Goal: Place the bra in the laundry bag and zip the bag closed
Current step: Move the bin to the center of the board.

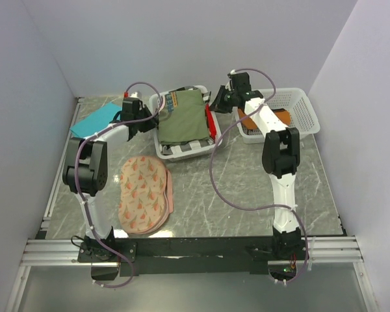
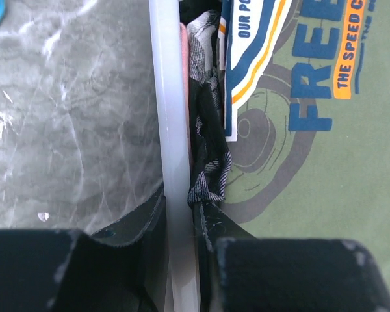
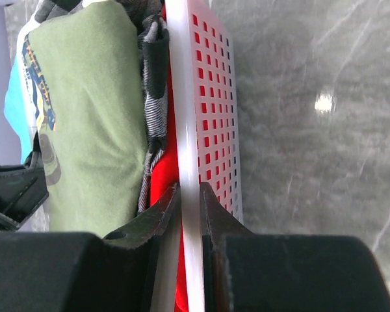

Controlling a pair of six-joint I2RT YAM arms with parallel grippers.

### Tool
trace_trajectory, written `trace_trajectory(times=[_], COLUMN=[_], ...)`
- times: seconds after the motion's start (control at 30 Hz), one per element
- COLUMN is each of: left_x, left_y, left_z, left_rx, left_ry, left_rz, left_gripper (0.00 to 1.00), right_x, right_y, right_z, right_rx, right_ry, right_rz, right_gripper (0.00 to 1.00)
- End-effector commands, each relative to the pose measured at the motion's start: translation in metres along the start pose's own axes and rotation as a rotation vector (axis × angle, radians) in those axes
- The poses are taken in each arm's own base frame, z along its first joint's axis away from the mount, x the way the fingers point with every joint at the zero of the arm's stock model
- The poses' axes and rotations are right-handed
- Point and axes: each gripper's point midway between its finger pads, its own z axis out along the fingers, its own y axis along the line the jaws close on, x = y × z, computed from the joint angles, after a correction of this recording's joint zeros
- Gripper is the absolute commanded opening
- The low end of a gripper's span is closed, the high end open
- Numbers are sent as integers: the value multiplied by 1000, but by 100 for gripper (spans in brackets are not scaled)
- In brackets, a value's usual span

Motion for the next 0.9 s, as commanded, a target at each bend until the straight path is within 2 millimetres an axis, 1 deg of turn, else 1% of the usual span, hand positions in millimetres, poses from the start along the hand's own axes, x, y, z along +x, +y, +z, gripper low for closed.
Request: trace_trajectory(times=[0.0,0.03,0.07,0.1,0.13,0.17,0.23,0.27,0.3,0.33,0.37,0.4,0.43,0.47,0.5,0.57,0.6,0.67,0.7,0.73,0.77,0.8,0.83,0.87], left_x=[-10,-8,-9,-2,-2,-1,1,2,2,2,0,3,4,2,3,2,2,-1,0,-2,-2,-3,-4,-5], left_y=[-49,-49,-53,-49,-45,-44,-39,-39,-38,-37,-39,-35,-34,-34,-32,-30,-29,-30,-30,-28,-28,-27,-26,-27], left_z=[-9,-11,-16,-17,-18,-19,-18,-19,-19,-19,-22,-23,-25,-28,-28,-32,-33,-35,-36,-36,-38,-38,-38,-39], left_rx=[182,190,199,195,181,177,157,157,153,151,154,145,136,134,125,112,110,111,107,98,94,89,83,84], left_ry=[-12,-14,-26,-22,-30,-31,-27,-23,-26,-30,-39,-37,-40,-47,-46,-59,-61,-73,-73,-80,-85,-93,-98,-101], left_rz=[59,52,39,32,29,25,26,24,22,15,13,8,4,4,3,-1,-5,-15,-21,-29,-35,-41,-51,-54], left_gripper=[17,18,18,18,18,18,17,16,16,16,17,17,17,17,17,17,16,15,14,14,14,14,14,15], right_x=[-45,-48,-49,-51,-51,-52,-56,-59,-60,-62,-62,-58,-57,-52,-36,-19,6,32,68,84,92,121,131,137], right_y=[54,53,53,55,53,54,53,53,54,53,52,54,53,55,53,50,43,40,30,27,29,22,20,20], right_z=[-11,-6,-4,-3,0,0,-8,-12,-23,-29,-37,-56,-67,-77,-98,-116,-130,-141,-148,-151,-155,-161,-164,-168], right_rx=[-143,-148,-154,-164,-166,-168,-157,-148,-132,-109,-91,-72,-41,-30,-5,32,48,37,49,43,10,-1,-4,-17], right_ry=[-104,-107,-112,-120,-121,-124,-146,-165,-179,-196,-201,-209,-225,-237,-238,-267,-243,-242,-211,-210,-226,-204,-211,-226], right_rz=[-16,-12,-13,-18,-20,-26,-39,-44,-45,-66,-73,-75,-89,-97,-89,-74,-55,-10,25,52,74,120,144,163], right_gripper=[4,8,10,14,27,37,47,54,57,57,60,60,60,60,60,60,60,59,59,58,56,54,50,49])
